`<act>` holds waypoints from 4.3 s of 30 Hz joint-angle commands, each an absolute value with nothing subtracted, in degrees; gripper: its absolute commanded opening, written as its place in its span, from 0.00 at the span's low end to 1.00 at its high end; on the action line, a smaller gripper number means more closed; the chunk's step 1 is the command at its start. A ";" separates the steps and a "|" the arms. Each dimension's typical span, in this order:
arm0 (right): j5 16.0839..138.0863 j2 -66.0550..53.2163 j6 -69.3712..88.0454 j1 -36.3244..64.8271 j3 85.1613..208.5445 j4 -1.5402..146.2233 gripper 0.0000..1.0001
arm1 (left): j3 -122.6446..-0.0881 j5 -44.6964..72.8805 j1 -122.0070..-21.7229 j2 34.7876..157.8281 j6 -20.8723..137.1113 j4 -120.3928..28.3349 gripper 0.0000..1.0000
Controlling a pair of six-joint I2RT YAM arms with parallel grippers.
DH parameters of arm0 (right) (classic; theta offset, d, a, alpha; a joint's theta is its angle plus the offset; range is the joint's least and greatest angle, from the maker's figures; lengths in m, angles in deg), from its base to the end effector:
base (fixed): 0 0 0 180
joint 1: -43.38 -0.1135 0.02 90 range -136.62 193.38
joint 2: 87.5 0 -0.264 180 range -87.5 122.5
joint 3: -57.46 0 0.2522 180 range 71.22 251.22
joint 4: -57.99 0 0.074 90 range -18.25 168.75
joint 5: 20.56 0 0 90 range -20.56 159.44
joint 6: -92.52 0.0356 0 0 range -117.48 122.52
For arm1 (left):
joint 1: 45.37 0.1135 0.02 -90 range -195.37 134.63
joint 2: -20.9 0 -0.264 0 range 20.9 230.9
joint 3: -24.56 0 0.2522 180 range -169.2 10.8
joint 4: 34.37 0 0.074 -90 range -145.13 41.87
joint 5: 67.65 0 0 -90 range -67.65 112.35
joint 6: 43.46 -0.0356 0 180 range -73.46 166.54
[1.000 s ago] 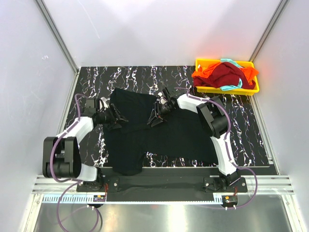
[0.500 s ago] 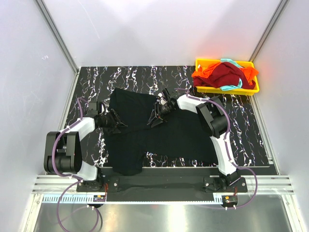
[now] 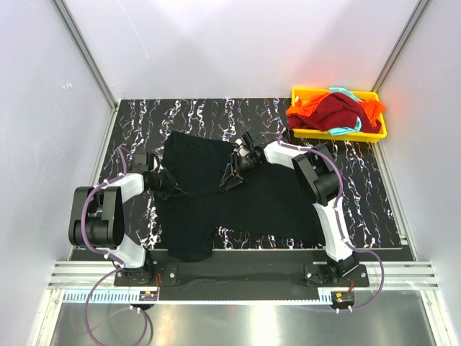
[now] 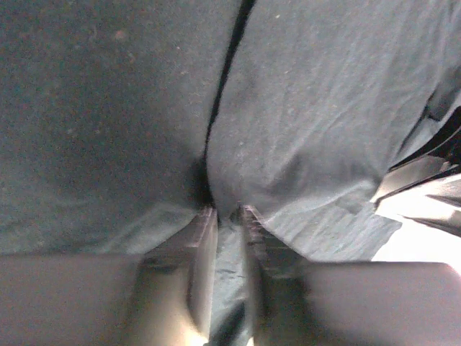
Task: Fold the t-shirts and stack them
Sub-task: Fold the tshirt
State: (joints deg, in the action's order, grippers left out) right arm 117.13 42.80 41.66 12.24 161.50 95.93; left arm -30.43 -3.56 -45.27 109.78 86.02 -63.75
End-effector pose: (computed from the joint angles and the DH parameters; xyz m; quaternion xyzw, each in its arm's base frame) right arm 0.3797 0.2602 0.1151 0.0278 -0.8957 -0.4398 0.0598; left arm 0.2719 -0.0151 0.1421 -0.2723 0.9097 -0.2813 0.1386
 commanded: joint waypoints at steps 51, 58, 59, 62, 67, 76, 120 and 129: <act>117.87 40.66 45.15 8.93 157.97 91.26 0.00 | -38.77 1.35 -44.49 108.98 79.50 -74.41 0.01; 118.13 40.29 44.19 8.93 157.17 92.31 0.00 | -37.19 2.84 -44.49 104.05 80.99 -75.55 0.01; 118.22 40.47 44.18 8.93 157.18 92.31 0.00 | -36.92 3.19 -44.49 103.79 81.17 -75.73 0.01; 118.75 41.43 44.09 9.01 157.79 92.66 0.00 | -36.66 3.54 -44.49 103.96 80.91 -76.08 0.01; 117.70 41.61 43.57 8.93 157.97 94.16 0.01 | -35.69 4.33 -44.49 104.49 81.08 -76.08 0.02; 110.96 40.39 34.89 8.93 163.22 107.05 0.30 | -36.39 8.28 -43.87 101.33 81.00 -77.75 0.23; 66.45 27.20 36.53 42.41 154.55 103.48 0.52 | -98.09 -7.44 -35.35 156.53 85.74 -62.19 0.40; 71.28 16.84 33.38 42.24 147.34 106.90 0.63 | -82.59 1.69 -38.33 139.31 76.95 -70.63 0.41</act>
State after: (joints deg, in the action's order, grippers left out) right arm 69.08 23.74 34.77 42.27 148.73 105.22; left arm -88.53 -2.60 -36.44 149.48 81.81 -68.56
